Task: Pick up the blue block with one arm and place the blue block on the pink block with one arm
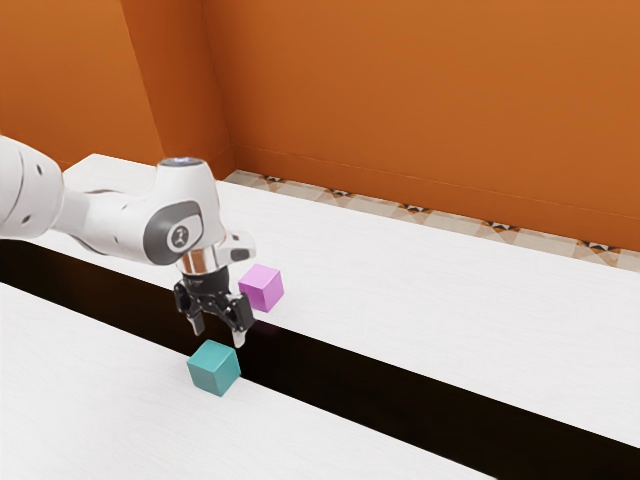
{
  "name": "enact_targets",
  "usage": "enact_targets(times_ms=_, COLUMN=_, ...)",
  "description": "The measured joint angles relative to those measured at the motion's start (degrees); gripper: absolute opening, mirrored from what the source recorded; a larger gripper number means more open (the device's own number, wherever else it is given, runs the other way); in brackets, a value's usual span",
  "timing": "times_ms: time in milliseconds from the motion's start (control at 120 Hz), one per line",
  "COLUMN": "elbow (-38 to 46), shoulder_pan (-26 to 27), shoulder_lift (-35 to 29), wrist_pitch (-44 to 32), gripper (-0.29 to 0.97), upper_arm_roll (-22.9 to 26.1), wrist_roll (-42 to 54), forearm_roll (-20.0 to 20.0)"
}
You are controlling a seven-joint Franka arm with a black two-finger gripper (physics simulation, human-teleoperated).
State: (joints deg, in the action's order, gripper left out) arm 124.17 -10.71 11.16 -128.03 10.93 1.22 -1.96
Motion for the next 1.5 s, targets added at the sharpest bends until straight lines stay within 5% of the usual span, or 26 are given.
enact_targets(times_ms=467, elbow=1.9, shoulder_pan=-0.1, shoulder_lift=1.8, wrist_pitch=-3.6, gripper=0.68, upper_arm_roll=0.1, wrist_roll=-0.5, forearm_roll=6.1)
enact_targets(times_ms=1500, elbow=8.9, shoulder_pan=0.2, shoulder_lift=-0.2, wrist_pitch=-11.5, gripper=0.66, upper_arm_roll=0.7, wrist_roll=-1.2, forearm_roll=6.7)
